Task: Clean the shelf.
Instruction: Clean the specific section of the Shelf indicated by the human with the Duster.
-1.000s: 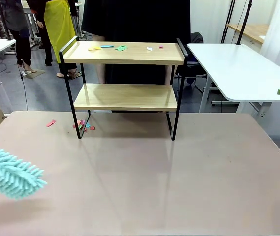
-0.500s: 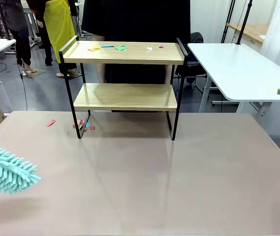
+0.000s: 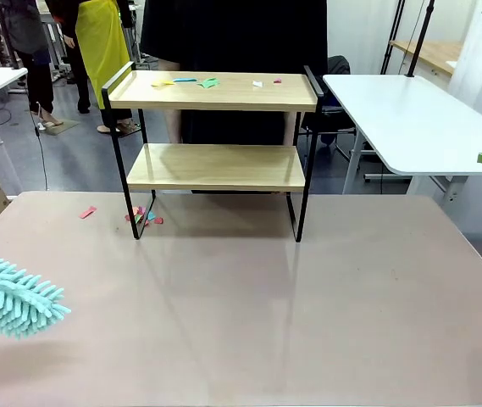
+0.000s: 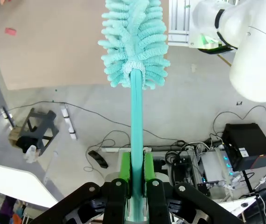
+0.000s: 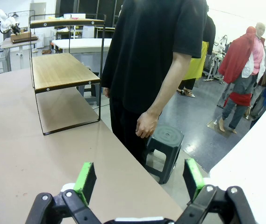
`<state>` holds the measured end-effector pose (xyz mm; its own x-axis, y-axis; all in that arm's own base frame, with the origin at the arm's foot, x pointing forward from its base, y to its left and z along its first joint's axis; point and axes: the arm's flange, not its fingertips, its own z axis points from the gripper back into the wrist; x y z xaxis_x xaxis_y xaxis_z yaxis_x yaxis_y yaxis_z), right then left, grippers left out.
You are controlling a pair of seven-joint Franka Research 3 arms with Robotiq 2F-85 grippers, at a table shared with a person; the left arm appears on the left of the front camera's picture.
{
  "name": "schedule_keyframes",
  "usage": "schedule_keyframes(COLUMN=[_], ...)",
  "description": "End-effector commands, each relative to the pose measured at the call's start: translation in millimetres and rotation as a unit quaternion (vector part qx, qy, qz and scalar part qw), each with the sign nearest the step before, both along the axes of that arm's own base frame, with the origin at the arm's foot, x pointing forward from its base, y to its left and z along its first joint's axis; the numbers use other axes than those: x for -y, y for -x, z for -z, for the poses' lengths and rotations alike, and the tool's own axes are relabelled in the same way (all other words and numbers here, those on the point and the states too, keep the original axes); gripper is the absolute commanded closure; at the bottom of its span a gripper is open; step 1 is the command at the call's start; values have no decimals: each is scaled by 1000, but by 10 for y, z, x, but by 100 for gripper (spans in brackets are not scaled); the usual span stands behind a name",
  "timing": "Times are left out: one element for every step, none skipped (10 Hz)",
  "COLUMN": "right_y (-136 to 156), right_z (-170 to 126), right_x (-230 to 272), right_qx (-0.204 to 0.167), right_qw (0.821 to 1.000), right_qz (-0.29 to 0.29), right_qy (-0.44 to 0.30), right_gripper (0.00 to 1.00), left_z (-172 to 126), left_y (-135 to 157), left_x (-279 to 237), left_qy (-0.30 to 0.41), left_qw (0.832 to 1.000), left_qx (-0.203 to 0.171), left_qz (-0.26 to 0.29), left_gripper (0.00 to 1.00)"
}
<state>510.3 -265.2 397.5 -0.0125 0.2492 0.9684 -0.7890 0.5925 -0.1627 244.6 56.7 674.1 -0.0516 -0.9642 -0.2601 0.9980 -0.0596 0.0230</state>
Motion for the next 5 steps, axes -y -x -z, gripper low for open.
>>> schedule_keyframes(right_y=[0,0,0,0,0], right_z=[-65,-65,-65,-65,-65], right_x=[-47,-47,-47,-47,-47], right_qx=[-8,-8,-8,-8,-8], right_qw=[1000,1000,1000,1000,1000], right_qz=[6,6,6,6,6], right_qy=[7,7,7,7,7], right_gripper=[0,0,0,0,0], left_z=[8,8,8,8,8], left_y=[15,15,15,15,15], left_x=[-15,-15,-15,-15,-15], left_qy=[0,0,0,0,0], left_qw=[1000,1000,1000,1000,1000], left_qx=[1,1,1,1,1], left_qz=[-4,-4,-4,-4,-4], left_gripper=[87,87,87,87,87])
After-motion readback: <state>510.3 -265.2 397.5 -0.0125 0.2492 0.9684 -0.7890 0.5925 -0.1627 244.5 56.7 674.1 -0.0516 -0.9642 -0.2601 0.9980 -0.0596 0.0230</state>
